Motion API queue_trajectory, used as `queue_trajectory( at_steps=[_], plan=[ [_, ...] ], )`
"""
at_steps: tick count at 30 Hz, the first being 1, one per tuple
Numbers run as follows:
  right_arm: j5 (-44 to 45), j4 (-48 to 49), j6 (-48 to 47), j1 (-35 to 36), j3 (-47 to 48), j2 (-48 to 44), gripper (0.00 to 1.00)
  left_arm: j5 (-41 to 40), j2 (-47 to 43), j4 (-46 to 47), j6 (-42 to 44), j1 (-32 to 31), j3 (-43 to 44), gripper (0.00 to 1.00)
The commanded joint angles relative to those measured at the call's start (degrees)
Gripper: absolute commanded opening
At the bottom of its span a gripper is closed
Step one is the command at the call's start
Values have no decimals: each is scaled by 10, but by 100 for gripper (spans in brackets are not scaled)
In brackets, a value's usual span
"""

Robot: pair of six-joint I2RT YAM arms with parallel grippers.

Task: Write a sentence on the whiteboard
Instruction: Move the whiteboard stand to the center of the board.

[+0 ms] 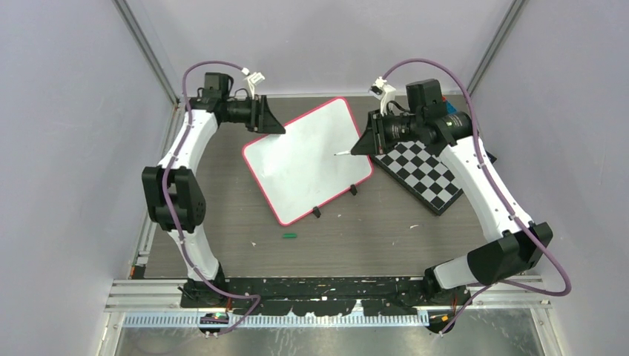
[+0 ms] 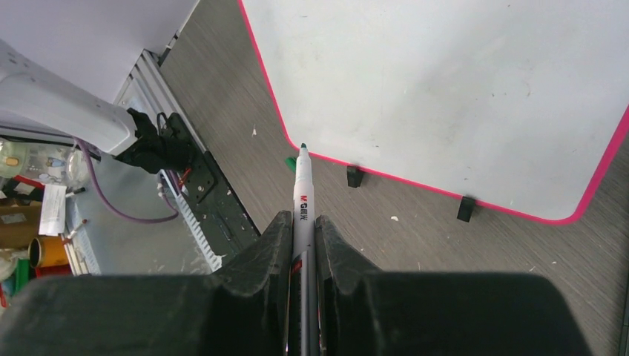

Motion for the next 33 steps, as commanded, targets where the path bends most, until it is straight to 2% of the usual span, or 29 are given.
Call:
queue_trajectory(
  at_steps=[1,10,17,23,25,27,29,33],
  plan=[
    [-13,-15,-20,0,-7,-34,0,71,19,-19,36,-34,51,48],
    [-16,-22,-11,0,-17,-41,0,50,73,-154,147,-99,128,8],
    [-24,-15,-1,0,-31,-41,0,47,102,-185,165,-139,149,0],
    [-14,6,20,6,-39,-45,0,-1,110,-114,67,-168,140,0],
    [8,21,30,14,-42,-47,0,-13,105,-86,27,-169,137,3],
    [30,37,37,26,-41,-46,0,-28,88,-77,15,-167,137,15],
    [53,49,44,40,-36,-44,0,-32,68,-74,4,-163,133,33],
    [93,78,53,71,-30,-39,0,-36,15,-75,-21,-140,114,48]
  ],
)
